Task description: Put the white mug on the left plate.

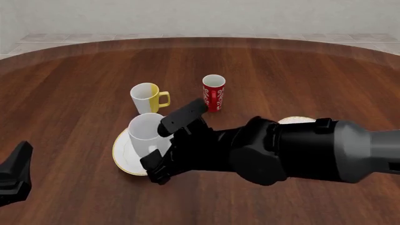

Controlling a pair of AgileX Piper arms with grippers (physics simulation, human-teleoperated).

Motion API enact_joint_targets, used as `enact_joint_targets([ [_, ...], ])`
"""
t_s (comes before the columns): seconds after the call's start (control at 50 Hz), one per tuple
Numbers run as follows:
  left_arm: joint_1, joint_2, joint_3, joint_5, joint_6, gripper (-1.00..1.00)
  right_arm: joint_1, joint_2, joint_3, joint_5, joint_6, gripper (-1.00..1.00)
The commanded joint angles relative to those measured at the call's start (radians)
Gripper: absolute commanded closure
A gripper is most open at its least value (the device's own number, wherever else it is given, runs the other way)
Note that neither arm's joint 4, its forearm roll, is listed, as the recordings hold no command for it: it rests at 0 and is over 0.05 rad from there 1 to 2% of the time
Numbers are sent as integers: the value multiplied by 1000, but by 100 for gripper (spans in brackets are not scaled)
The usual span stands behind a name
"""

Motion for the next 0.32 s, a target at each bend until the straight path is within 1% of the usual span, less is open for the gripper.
enact_joint_targets([
  [0.02,0,5,2,-9,-5,-100,-18,-82,48,-12,-87,-100],
  [0.14,1,9,3,-15,-5,-100,-26,-140,78,-8,-101,-100],
  [0.32,5,11,4,-19,-7,-100,1,-252,120,17,-109,-100],
])
